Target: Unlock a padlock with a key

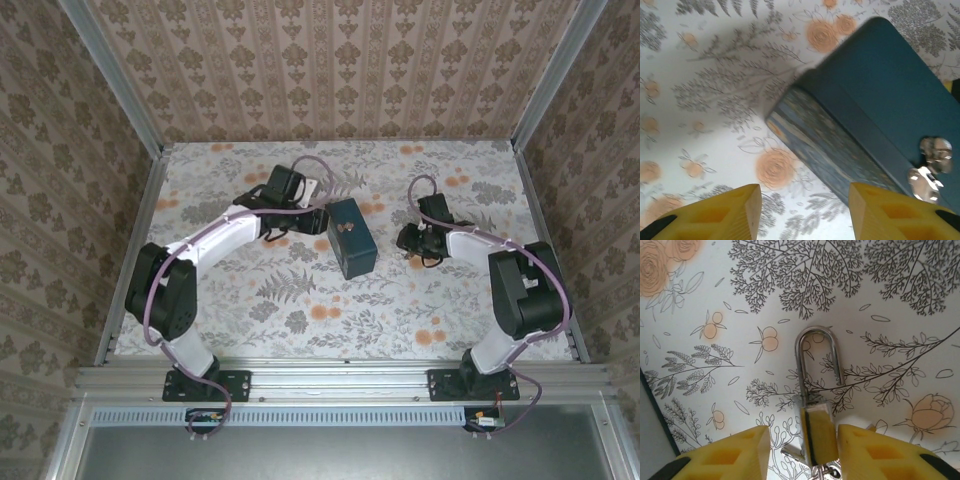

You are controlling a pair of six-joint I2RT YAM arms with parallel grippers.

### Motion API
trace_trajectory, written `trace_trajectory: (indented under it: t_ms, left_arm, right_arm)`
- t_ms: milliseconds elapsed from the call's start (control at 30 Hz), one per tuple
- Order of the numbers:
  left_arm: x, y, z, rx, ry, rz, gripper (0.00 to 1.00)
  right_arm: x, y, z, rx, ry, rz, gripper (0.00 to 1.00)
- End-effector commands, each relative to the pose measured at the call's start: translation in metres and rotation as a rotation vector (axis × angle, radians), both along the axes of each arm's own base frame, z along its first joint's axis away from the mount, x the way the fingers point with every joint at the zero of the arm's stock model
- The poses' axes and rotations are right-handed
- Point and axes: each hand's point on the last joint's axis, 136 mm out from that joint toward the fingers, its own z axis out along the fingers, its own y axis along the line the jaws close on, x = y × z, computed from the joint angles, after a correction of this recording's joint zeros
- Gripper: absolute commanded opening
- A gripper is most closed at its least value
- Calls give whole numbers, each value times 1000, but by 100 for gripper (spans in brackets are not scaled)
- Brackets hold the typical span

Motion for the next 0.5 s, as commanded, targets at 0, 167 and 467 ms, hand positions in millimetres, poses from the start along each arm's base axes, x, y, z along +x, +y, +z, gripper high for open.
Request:
trace_trajectory:
  t_ms: [0, 167, 467]
  left_arm:
    - [-9, -9, 10, -60, 37, 92, 51]
    - [-20, -28, 14, -107, 76, 107, 52]
    - [-33, -38, 6, -99, 94, 155, 54]
  right_arm:
    - [16, 6, 50, 1, -130, 72, 43]
    - [10, 56, 86, 179, -215, 227, 41]
    - [-3, 98, 106, 284, -250, 309, 44]
